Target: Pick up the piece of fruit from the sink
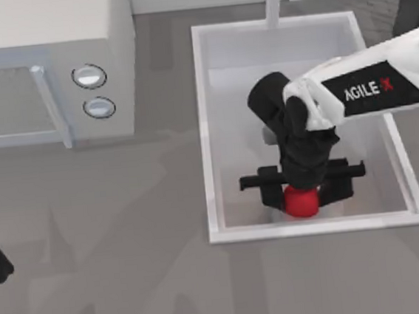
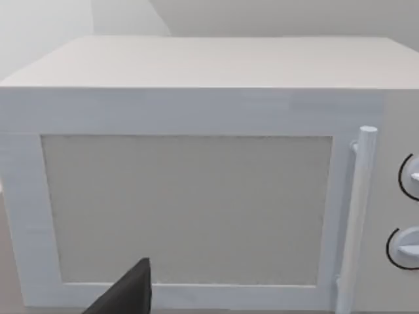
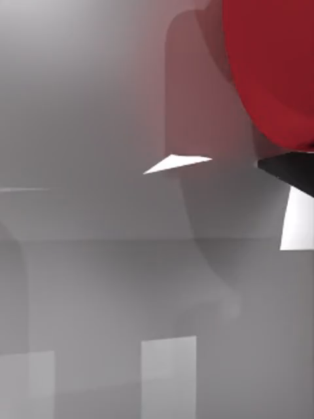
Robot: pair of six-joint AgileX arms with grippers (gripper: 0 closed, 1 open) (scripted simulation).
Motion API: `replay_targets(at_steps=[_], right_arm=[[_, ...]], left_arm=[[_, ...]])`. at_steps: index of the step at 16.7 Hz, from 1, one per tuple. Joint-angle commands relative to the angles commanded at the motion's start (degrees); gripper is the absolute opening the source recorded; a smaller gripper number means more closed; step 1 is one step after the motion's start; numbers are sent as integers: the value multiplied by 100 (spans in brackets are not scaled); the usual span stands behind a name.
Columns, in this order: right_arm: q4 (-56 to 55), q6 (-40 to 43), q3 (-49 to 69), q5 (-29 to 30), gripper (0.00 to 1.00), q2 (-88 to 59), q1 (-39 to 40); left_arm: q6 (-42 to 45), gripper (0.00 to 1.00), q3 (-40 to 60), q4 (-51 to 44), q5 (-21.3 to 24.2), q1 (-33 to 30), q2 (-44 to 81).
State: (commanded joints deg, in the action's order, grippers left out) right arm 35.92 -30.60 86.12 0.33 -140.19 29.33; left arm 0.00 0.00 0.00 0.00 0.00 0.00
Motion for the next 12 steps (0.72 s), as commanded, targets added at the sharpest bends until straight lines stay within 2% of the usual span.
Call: replay_targets(at_steps=[7, 12], right_arm=[[418, 65, 287, 134, 0, 394, -8], [1967, 57, 1551, 131, 0, 634, 3]], left_arm=[[0, 100, 0, 0, 0, 0, 0], [0, 100, 0, 0, 0, 0, 0]])
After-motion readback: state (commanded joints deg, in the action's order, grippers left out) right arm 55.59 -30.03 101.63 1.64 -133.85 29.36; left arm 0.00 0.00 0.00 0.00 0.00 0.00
